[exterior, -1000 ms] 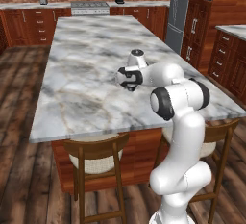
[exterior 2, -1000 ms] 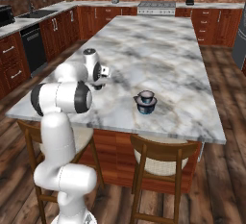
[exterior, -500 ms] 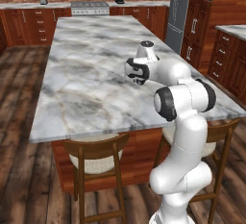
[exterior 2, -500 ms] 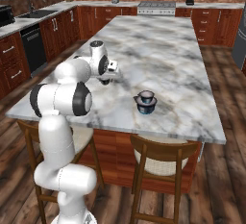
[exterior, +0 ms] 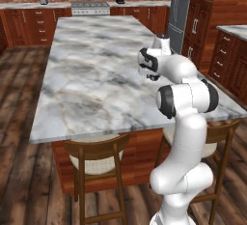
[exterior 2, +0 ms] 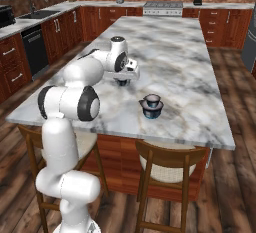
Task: Stack the yogurt containers by placing the smaller containers on top of the larger containers.
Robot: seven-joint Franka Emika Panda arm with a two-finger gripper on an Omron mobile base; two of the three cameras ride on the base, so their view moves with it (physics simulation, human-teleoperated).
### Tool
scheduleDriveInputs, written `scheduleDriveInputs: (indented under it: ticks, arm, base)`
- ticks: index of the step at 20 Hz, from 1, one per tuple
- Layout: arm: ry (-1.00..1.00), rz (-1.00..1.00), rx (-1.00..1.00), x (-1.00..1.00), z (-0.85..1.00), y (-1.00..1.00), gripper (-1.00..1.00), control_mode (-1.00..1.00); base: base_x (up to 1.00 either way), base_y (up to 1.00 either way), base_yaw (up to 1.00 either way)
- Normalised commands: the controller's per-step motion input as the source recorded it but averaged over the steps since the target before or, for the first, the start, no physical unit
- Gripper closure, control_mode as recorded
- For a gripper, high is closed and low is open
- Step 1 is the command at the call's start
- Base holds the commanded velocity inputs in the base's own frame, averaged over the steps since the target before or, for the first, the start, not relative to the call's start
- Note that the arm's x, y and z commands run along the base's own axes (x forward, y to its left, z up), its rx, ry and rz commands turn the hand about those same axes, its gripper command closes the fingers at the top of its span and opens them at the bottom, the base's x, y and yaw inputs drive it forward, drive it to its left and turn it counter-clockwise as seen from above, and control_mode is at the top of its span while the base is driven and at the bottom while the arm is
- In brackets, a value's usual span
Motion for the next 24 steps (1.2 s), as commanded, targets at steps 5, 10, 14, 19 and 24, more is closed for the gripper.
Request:
scheduleDriveInputs:
  ticks: [5, 10, 14, 19, 24]
  arm:
    - [0.07, -0.03, 0.05, 0.00, 0.11, -0.69, 1.00, -1.00]
    - [0.05, -0.03, 0.05, 0.00, 0.03, -0.68, 1.00, -1.00]
    - [0.05, -0.02, 0.02, 0.00, 0.00, -0.60, 1.00, -1.00]
    - [0.03, -0.01, 0.00, 0.00, 0.00, -0.36, 1.00, -1.00]
    - [0.00, 0.00, 0.00, 0.00, 0.00, 0.00, 1.00, -1.00]
  base:
    - [0.00, 0.00, 0.00]
    - [0.00, 0.00, 0.00]
    - [0.00, 0.00, 0.00]
    - [0.00, 0.00, 0.00]
    - [0.00, 0.00, 0.00]
